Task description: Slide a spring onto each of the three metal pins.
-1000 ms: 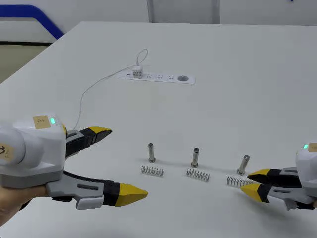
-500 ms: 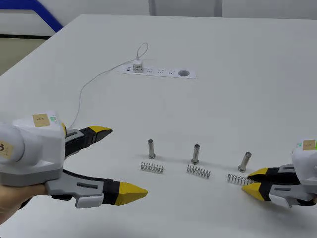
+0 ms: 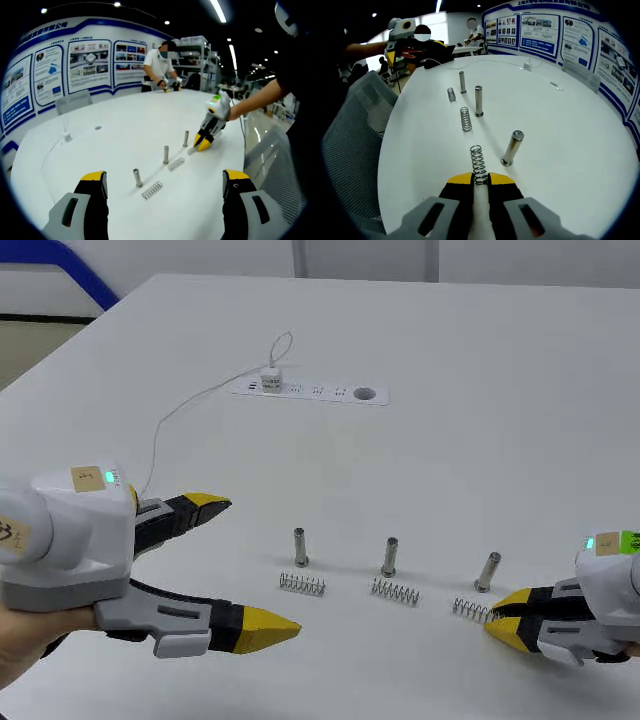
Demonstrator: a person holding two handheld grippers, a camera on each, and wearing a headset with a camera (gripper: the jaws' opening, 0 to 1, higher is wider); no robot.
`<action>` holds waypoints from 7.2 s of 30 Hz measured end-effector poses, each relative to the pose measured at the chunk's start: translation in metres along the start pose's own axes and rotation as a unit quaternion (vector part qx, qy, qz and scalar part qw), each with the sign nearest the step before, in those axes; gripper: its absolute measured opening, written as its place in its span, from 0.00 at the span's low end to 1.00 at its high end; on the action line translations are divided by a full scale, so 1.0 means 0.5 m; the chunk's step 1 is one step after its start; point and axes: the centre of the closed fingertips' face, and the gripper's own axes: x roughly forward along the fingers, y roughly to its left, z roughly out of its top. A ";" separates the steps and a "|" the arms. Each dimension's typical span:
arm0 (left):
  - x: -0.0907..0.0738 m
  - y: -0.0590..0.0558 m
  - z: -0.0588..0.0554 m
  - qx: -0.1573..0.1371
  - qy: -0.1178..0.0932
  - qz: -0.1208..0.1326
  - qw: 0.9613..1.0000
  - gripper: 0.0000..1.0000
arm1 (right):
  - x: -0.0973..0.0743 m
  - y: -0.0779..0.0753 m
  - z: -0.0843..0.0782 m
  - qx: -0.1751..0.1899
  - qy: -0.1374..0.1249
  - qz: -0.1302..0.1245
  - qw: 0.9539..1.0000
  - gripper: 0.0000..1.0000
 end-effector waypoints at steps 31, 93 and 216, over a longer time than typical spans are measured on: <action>0.093 -0.110 0.048 0.044 -0.024 -0.114 0.992 0.72 | -0.113 0.087 0.168 -0.100 -0.030 0.046 0.994 0.11; 0.106 -0.201 0.032 0.128 0.014 -0.189 0.973 0.09 | -0.097 0.203 0.272 -0.168 -0.061 0.124 0.976 0.16; 0.044 -0.020 -0.029 0.037 0.018 -0.049 0.998 0.60 | -0.095 -0.087 0.168 0.052 -0.049 -0.078 0.994 0.10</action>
